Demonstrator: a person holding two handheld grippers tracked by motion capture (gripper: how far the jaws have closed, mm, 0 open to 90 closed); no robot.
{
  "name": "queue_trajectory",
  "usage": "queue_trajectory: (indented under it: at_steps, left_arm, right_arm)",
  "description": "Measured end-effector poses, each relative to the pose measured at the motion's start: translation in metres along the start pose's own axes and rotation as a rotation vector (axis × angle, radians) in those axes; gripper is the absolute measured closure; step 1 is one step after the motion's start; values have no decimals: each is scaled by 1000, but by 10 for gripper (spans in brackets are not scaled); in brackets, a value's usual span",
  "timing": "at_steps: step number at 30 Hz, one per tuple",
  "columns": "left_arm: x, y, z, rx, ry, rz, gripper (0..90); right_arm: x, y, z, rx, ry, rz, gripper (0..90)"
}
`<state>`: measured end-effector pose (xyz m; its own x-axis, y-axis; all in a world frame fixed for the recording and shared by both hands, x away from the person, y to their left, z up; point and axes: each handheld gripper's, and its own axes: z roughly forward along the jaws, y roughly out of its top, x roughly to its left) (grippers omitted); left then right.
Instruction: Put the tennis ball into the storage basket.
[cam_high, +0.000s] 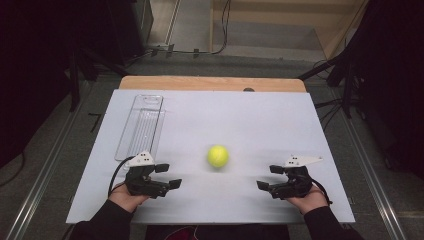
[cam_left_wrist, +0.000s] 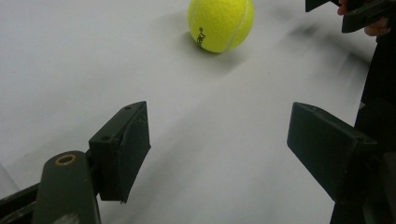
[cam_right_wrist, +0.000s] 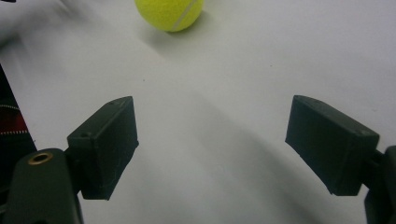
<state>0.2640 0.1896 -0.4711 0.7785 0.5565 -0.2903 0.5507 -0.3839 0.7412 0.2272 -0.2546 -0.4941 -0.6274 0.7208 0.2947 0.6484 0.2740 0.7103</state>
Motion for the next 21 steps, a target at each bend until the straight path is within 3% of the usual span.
queue_trajectory:
  at_steps: [21]
  left_arm:
    - [-7, 14, 14, 34, -9, 16, 200]
  right_arm:
    - [1, 1, 1, 5, -4, -4, 149]
